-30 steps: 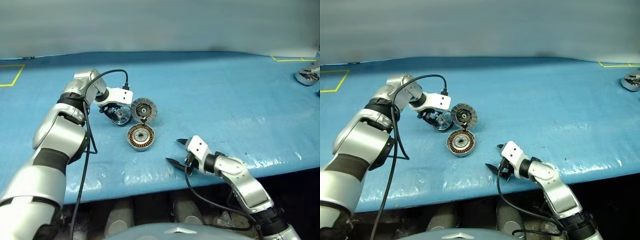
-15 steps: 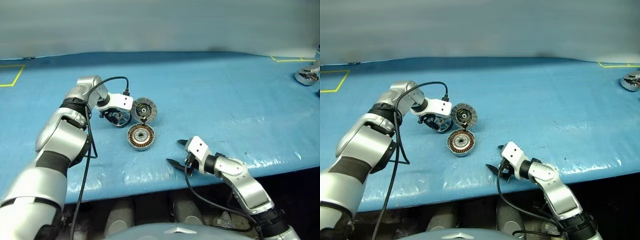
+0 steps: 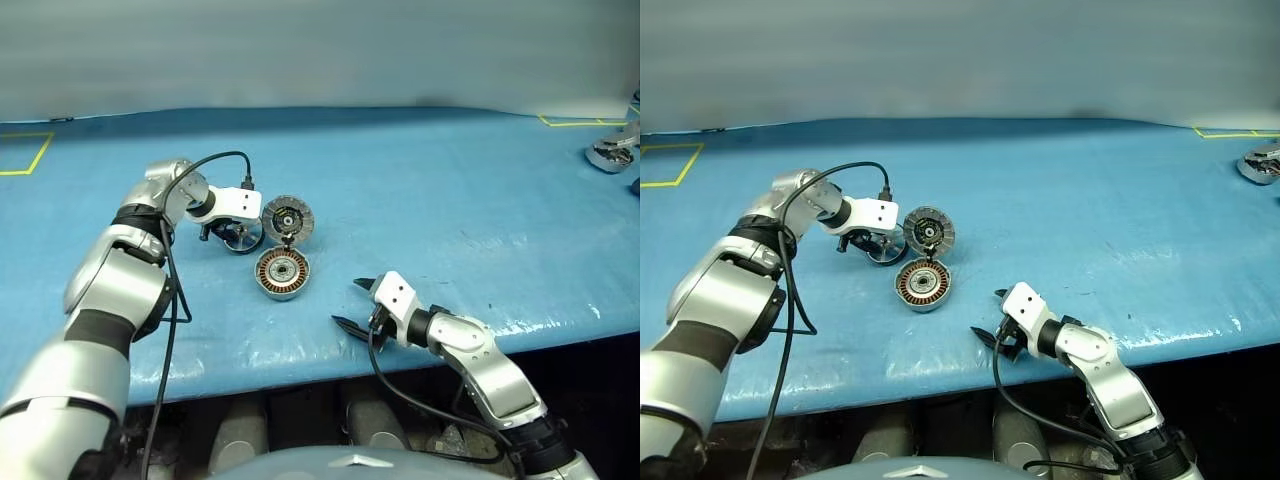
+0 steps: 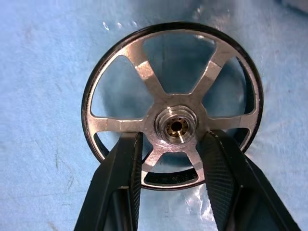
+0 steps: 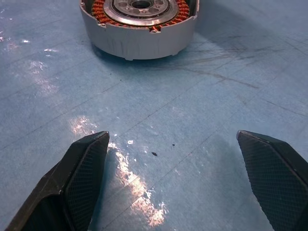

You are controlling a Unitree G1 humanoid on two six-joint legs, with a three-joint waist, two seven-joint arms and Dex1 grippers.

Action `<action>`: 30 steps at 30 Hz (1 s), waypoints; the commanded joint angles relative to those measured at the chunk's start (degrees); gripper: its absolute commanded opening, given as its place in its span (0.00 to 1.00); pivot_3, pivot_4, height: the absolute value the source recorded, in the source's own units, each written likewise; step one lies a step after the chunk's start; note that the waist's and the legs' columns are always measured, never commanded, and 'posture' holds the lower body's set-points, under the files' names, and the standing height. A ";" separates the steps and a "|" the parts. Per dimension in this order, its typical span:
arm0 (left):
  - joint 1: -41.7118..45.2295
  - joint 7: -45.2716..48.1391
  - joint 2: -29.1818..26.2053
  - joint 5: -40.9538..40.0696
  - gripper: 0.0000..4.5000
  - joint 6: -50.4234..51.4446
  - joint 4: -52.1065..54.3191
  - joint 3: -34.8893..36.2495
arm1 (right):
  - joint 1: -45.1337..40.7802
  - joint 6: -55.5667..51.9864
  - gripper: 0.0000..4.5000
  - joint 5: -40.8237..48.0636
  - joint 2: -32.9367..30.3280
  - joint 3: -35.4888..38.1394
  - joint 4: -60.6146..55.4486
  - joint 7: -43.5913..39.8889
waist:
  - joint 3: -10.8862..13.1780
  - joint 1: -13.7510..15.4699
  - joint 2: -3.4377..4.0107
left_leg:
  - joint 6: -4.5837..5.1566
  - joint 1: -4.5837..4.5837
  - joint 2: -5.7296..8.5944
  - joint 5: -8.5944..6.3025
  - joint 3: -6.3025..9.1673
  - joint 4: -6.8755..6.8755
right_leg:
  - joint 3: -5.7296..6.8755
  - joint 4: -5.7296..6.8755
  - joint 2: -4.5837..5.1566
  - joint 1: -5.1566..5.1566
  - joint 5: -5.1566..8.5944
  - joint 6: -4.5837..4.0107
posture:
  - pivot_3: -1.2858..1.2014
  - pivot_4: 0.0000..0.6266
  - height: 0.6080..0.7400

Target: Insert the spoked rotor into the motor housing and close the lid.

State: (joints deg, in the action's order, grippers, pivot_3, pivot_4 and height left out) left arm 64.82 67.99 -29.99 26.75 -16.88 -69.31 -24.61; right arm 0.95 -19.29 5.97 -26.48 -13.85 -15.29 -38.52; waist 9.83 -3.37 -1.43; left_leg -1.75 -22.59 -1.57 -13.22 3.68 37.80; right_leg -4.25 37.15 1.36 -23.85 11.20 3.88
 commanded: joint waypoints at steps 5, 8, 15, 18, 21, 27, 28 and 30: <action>-11.52 0.71 -7.41 -8.51 0.34 -3.82 7.88 7.53 | 0.13 2.71 1.00 1.86 1.42 4.75 0.06 2.33 | -0.03 -0.24 0.04 | 0.02 0.02 -0.01 -0.01 -0.03 -0.03 | -0.01 -0.01 0.01 0.00 -0.01 0.00 | 0.52 0.24 1.00; -17.26 2.37 -10.00 -13.45 0.34 -3.67 12.46 11.38 | -0.58 6.43 1.00 4.28 3.23 6.80 3.49 1.45 | -0.04 -0.56 0.06 | 0.02 0.11 -0.04 -0.01 -0.05 -0.06 | -0.02 0.02 0.00 0.01 0.00 -0.02 | 0.52 0.24 1.00; -28.69 5.83 -14.14 -23.35 0.34 0.57 26.00 17.90 | -2.93 18.03 1.00 8.91 7.05 8.32 14.88 -5.26 | -0.08 -0.29 0.12 | 0.02 0.19 -0.06 -0.01 -0.09 -0.10 | -0.02 0.03 0.00 0.07 0.02 -0.06 | 0.52 0.24 1.00; -31.74 6.99 -15.16 -26.22 0.34 3.16 31.87 19.02 | -3.99 22.18 1.00 10.54 8.72 8.75 18.77 -7.86 | -0.07 -0.10 0.12 | 0.02 0.18 -0.06 -0.01 -0.09 -0.10 | -0.02 0.03 0.00 0.06 0.02 -0.06 | 0.52 0.24 1.00; -34.28 8.17 -15.39 -29.26 0.34 6.68 37.47 19.75 | -5.61 25.55 1.00 11.47 10.02 9.11 22.69 -10.08 | -0.06 -0.12 0.14 | 0.02 0.17 -0.06 -0.01 -0.10 -0.09 | -0.02 0.01 0.01 0.06 0.03 -0.08 | 0.52 0.24 1.00; -35.30 8.29 -14.46 -32.65 0.34 10.59 44.89 19.69 | -8.86 31.78 1.00 10.12 11.04 7.57 29.68 -14.35 | -0.04 0.09 0.17 | 0.01 0.15 -0.06 -0.01 -0.07 -0.09 | 0.00 0.00 0.00 0.05 0.03 -0.08 | 0.52 0.24 1.00; -35.07 8.32 -14.11 -32.86 0.34 11.01 45.54 19.29 | -9.14 32.11 1.00 9.75 11.07 7.28 30.24 -14.52 | -0.04 0.08 0.17 | 0.01 0.15 -0.06 -0.01 -0.08 -0.09 | -0.01 0.00 0.00 0.05 0.03 -0.08 | 0.52 0.24 1.00; -34.53 8.53 -13.49 -33.38 0.34 11.97 46.46 18.69 | -9.50 32.52 1.00 9.50 11.18 7.02 30.89 -14.76 | -0.04 0.04 0.17 | 0.01 0.15 -0.06 -0.01 -0.08 -0.10 | 0.00 -0.01 0.00 0.05 0.03 -0.08 | 0.52 0.24 1.00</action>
State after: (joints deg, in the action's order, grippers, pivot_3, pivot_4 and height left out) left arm 28.91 76.34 -43.58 -5.26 -5.56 -25.37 -6.71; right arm -7.67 11.64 15.55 -15.55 -6.94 15.82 -52.62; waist 9.80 -3.33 -1.26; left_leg -1.73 -22.45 -1.63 -13.23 3.60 37.70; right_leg -4.25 37.14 1.36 -23.81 11.23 3.79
